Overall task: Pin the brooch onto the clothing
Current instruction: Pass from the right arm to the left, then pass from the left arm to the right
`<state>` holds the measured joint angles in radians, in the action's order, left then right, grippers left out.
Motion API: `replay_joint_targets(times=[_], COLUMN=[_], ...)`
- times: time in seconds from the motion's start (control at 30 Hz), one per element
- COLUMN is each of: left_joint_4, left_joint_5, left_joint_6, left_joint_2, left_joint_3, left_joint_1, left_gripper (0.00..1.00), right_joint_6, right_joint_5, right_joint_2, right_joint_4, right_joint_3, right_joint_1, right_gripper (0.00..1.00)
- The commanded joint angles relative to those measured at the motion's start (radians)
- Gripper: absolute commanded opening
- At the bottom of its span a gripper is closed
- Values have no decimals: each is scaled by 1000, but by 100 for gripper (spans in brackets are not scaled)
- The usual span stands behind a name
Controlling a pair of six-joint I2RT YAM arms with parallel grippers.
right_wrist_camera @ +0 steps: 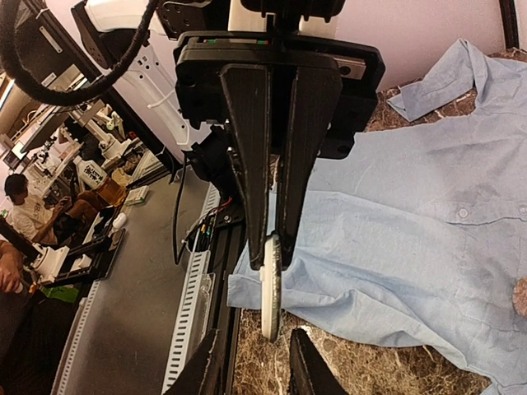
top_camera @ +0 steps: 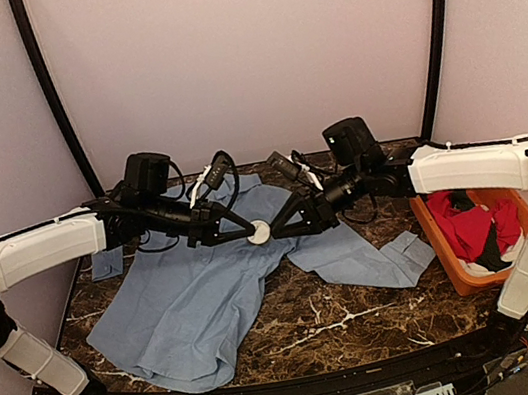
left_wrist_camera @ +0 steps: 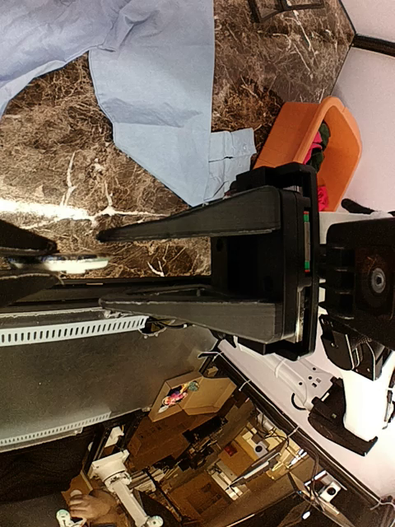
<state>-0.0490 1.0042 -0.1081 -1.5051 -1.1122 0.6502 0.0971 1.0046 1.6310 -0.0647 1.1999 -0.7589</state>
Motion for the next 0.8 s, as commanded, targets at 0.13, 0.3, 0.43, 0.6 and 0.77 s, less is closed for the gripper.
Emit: replay_joint_targets(times=[0.13,0.3,0.43,0.6,0.77], left_joint_4=[-5,4,7,12,11], left_joint_5=[20,29,26,34,34], left_joint_6=[1,-5,-6,-10,-10], left_joint_2=[5,2,4,1,0], left_joint_3=[-25,-24,-21,-17,-15], left_joint_1=[6,7,8,11,13], left_gripper=[1,1,1,1,1], right_joint_6=[-16,-14,-13,-9,-2], right_joint_5=[-6,-11,-8,-11,-7], right_joint_2=[36,52,64,66,71], right_joint_4=[-17,-15,-15,-9,-2], right_joint_3=[50,68,77,83,86], right_joint_1=[1,0,-1,-4,-5], right_gripper=[26,26,26,25,23])
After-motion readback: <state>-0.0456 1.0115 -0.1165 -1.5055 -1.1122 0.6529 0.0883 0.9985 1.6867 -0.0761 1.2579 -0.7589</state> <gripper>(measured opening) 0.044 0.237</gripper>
